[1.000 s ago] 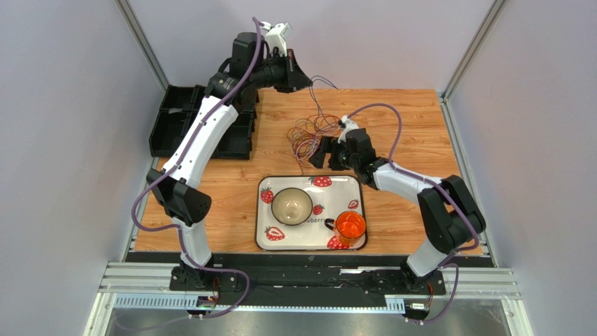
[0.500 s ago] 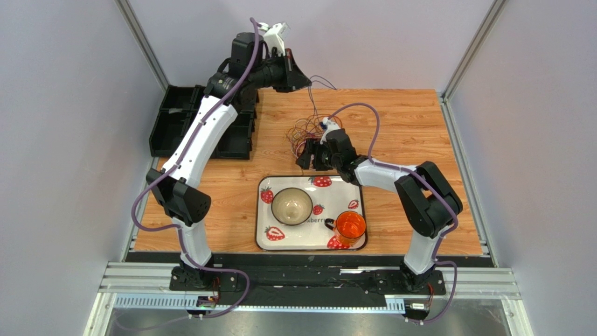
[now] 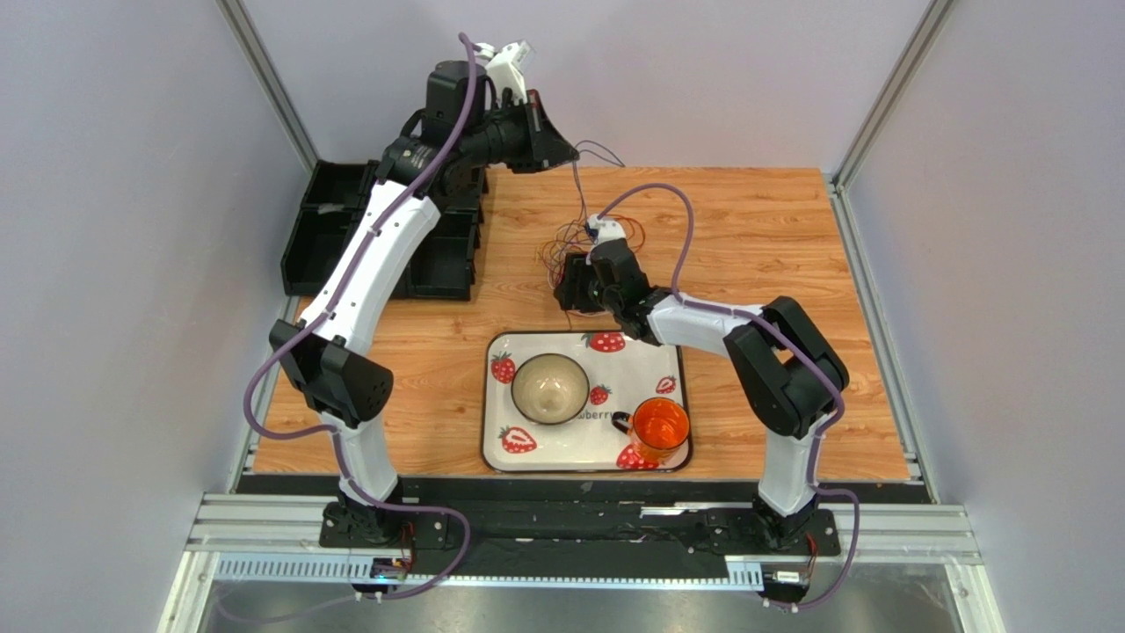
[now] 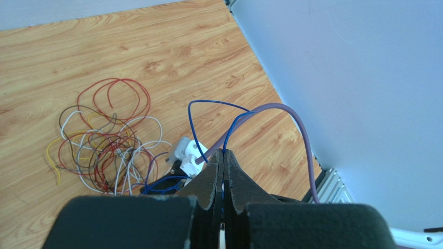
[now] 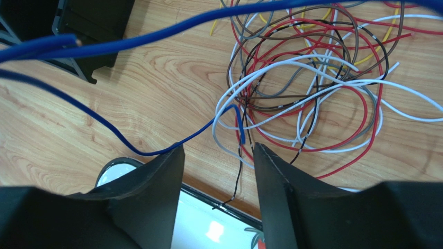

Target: Untangle the cables

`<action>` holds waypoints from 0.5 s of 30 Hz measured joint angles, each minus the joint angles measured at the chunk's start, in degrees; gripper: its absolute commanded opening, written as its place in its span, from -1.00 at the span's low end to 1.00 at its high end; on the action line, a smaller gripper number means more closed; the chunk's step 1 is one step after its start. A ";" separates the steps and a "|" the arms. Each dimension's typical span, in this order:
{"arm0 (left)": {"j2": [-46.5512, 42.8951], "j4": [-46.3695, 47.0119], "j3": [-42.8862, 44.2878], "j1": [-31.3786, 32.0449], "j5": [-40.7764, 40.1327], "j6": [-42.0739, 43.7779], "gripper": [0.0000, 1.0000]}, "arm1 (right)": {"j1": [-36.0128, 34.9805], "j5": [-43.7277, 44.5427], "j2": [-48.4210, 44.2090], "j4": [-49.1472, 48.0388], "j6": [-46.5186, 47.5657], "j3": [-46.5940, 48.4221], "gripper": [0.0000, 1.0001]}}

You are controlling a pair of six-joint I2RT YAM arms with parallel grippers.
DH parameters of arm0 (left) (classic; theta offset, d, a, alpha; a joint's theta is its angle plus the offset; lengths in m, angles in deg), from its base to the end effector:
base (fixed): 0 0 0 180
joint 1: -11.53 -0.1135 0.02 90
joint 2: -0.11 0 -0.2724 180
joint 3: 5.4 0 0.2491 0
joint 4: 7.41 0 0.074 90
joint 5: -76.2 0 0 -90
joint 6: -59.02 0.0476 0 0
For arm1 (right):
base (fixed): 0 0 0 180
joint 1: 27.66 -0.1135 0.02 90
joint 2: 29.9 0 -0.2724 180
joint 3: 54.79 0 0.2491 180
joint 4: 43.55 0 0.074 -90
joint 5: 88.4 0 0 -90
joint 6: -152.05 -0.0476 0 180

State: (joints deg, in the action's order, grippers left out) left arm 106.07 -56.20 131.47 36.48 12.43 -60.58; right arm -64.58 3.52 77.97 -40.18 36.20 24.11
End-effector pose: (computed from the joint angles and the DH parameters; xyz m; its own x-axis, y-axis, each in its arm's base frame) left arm 0.3716 -0.1961 0.4675 -0.6173 -0.2015 -0.7605 0.5231 0.6169 -0.5881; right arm 0.3401 0.2536 0.1871 -0.6368 0.0666 -0.7682 -0.3335 0.8745 0.3523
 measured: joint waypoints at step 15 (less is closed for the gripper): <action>-1.90 -0.48 0.81 -1.20 2.12 -1.62 -1.00 | -0.28 2.43 4.46 1.33 2.34 4.07 -1.00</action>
State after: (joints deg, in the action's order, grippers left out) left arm 104.16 -56.68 132.28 35.28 14.55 -62.20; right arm -64.87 5.94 82.43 -38.85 38.54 28.18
